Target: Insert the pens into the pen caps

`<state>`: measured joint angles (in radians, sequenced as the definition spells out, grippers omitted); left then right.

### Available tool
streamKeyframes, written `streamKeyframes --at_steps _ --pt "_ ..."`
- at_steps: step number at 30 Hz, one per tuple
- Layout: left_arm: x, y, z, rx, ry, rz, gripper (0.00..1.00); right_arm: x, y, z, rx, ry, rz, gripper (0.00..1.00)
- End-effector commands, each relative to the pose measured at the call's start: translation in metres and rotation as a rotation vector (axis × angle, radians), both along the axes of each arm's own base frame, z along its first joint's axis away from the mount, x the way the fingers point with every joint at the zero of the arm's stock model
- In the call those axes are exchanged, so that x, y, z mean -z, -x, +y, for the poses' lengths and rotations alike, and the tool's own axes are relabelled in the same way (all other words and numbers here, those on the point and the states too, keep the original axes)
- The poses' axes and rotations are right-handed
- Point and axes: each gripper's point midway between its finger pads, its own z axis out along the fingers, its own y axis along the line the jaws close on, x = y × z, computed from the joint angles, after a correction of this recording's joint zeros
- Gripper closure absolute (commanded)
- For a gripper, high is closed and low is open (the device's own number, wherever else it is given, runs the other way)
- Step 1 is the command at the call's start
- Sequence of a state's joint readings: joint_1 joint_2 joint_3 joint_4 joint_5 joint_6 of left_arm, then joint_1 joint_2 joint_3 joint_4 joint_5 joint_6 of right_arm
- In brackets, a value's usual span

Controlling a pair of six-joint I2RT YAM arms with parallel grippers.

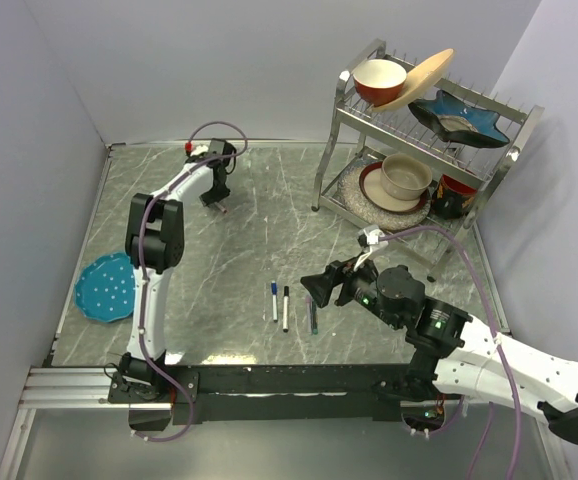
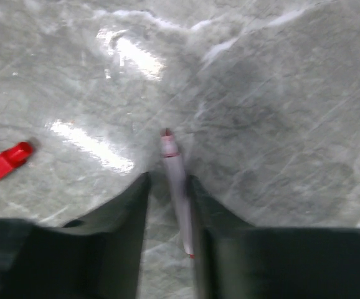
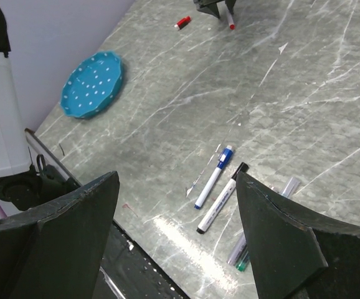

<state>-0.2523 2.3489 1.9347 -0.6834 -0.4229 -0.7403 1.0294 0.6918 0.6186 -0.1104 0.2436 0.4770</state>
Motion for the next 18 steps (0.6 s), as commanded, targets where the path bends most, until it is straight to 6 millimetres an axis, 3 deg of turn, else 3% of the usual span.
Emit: streamKeyframes --at_steps 1,5,6,9,10,11,13,18 --pt "0.012 0.027 0.011 0.031 -0.037 0.093 0.71 -0.019 -0.003 0.005 -0.006 -0.057 -0.036 0.17" --pt "0.023 0.04 0.006 0.071 -0.011 0.14 0.87 -0.02 0.0 0.008 -0.024 -0.054 -0.018 0.17" --pt "0.023 0.043 0.005 0.072 -0.002 0.141 0.97 -0.019 0.0 0.008 -0.024 -0.054 -0.016 0.17" --pt "0.021 0.06 0.0 0.078 0.058 0.125 0.99 -0.015 0.003 0.008 -0.026 -0.073 0.006 0.17" --pt "0.017 0.057 -0.005 0.087 0.091 0.084 0.99 -0.014 0.005 0.009 -0.033 -0.083 0.014 0.16" --pt "0.01 0.073 -0.01 0.104 0.129 0.08 0.99 -0.012 0.01 0.015 -0.07 -0.102 0.027 0.16" --pt "-0.002 0.082 -0.02 0.133 0.178 0.038 0.99 -0.005 0.013 0.022 -0.101 -0.112 0.045 0.16" --pt "-0.065 0.122 -0.064 0.282 0.349 -0.165 0.99 0.006 0.016 0.04 -0.153 -0.136 0.107 0.15"
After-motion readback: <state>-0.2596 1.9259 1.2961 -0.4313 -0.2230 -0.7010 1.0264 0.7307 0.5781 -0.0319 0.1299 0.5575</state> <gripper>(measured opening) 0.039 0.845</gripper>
